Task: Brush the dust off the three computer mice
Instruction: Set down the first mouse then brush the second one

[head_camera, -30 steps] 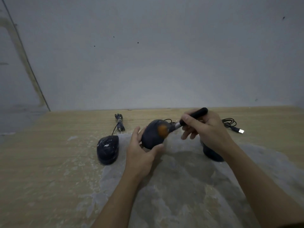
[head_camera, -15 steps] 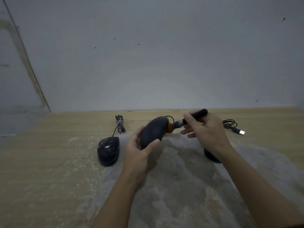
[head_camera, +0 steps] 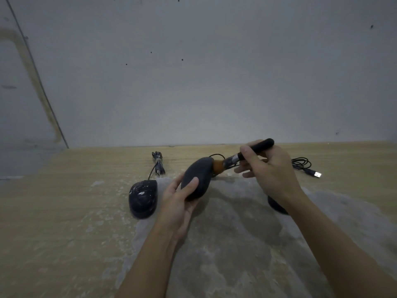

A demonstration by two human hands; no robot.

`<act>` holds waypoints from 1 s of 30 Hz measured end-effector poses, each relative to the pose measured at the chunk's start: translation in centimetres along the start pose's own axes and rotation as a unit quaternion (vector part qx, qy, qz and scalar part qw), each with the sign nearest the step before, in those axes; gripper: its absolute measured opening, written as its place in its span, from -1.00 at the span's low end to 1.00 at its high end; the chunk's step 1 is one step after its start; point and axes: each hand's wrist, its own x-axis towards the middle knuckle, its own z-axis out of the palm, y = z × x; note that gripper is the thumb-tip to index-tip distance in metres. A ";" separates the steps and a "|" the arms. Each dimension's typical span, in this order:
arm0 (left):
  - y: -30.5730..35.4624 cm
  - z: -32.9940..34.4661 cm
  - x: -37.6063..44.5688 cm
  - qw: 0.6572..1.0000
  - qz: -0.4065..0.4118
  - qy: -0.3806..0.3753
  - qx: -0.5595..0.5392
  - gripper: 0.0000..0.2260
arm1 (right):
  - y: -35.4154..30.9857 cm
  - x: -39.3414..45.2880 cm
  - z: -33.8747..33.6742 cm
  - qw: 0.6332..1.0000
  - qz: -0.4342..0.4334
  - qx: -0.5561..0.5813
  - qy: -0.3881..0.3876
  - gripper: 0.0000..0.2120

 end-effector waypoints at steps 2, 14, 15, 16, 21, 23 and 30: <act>-0.2 0.0 0.0 1.000 -0.005 -0.004 0.013 -0.48 | -0.4 -0.1 -0.1 0.998 0.012 0.032 -0.046 -0.83; -0.9 -0.2 0.1 0.993 0.045 -0.029 0.109 -0.37 | -0.6 -0.5 0.6 0.995 -0.078 0.042 0.052 -0.87; -0.9 -0.2 0.1 0.991 0.050 -0.033 0.118 -0.39 | -0.6 -0.5 0.4 0.994 -0.079 0.048 0.062 -0.87; -1.0 -0.2 0.0 0.990 0.056 -0.036 0.127 -0.41 | -0.6 -0.5 0.3 0.995 -0.071 0.055 0.045 -0.86; -1.2 -0.2 -0.1 0.983 0.062 -0.045 0.170 -0.38 | -0.9 -0.2 -0.3 0.996 -0.064 0.054 0.027 -0.86; -1.2 -0.1 -0.3 0.974 0.082 -0.049 0.205 -0.44 | -0.9 -0.2 -0.5 0.996 -0.073 0.048 0.033 -0.87; -1.3 1.1 -1.1 0.932 0.216 -0.002 0.291 -0.47 | -1.3 -0.5 0.0 0.991 -0.130 0.019 0.015 -0.89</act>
